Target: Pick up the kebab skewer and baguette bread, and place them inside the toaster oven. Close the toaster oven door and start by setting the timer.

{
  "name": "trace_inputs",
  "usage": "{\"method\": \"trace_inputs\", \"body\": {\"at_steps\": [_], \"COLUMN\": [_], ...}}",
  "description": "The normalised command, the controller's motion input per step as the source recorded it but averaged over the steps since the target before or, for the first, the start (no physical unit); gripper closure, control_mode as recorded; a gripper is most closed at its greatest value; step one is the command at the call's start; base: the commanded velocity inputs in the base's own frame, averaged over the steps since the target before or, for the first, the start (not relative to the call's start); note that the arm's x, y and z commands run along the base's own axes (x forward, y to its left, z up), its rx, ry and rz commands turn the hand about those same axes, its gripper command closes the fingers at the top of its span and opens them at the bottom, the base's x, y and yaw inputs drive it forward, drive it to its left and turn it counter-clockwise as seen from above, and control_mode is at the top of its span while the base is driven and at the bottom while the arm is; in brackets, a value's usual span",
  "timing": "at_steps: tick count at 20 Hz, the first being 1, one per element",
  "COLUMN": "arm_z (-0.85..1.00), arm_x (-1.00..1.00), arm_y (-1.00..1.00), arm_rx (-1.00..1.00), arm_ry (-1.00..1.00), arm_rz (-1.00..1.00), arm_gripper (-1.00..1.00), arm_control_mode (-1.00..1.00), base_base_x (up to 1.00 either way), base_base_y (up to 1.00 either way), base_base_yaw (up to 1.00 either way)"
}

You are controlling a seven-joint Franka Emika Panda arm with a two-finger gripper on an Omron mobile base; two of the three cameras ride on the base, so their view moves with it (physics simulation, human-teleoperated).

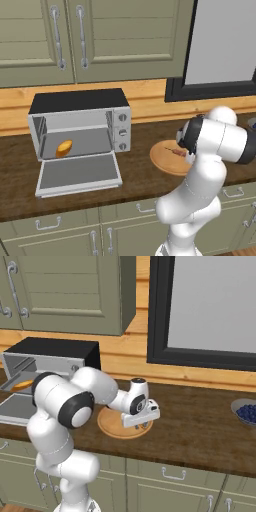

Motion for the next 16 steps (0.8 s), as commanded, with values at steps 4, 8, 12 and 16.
{"method": "trace_inputs", "body": {"at_steps": [4, 8, 12, 16], "arm_z": [-0.07, 0.48, 1.00, 0.96], "arm_x": [-0.23, -0.30, -0.87, -0.52], "arm_y": [0.10, 0.06, 0.57, 0.98], "arm_rx": [0.00, 0.02, 0.02, 0.01], "arm_ry": [0.00, 0.00, -0.09, -0.05], "arm_rz": [0.00, 0.00, 0.00, -0.01], "arm_gripper": [1.00, 1.00, 1.00, 1.00], "arm_control_mode": [-1.00, -1.00, -1.00, -1.00], "base_base_x": [0.00, 0.00, 0.00, 0.00], "base_base_y": [0.00, 0.00, 0.00, 0.00], "base_base_yaw": [0.00, 0.00, 0.00, 0.00]}}
